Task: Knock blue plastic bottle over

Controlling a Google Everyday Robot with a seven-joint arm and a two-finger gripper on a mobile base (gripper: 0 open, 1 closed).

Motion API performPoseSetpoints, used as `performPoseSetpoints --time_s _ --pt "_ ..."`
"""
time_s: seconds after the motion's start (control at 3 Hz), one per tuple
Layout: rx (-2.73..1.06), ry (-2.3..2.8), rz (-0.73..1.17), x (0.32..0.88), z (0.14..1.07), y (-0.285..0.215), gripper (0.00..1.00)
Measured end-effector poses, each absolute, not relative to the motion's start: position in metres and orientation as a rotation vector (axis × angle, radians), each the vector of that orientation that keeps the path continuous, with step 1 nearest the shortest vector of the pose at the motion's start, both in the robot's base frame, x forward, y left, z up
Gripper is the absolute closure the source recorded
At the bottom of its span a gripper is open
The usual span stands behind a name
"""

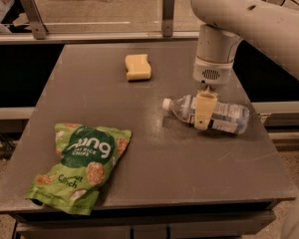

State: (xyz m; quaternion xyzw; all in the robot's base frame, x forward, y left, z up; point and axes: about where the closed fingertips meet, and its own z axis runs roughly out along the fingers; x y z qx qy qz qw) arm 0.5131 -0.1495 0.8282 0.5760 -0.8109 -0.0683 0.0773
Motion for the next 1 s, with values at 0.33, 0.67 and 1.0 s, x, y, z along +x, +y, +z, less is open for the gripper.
performPoseSetpoints --time_s 0.33,0.67,1.0 --pt "1.724 -2.430 -0.204 0.5132 0.8283 -0.1499 0.50" --pt "1.723 -2.431 -0.203 0.5132 0.8288 -0.1503 0.49" --pt "1.721 -2.431 -0.203 0.5133 0.8292 -0.1507 0.48"
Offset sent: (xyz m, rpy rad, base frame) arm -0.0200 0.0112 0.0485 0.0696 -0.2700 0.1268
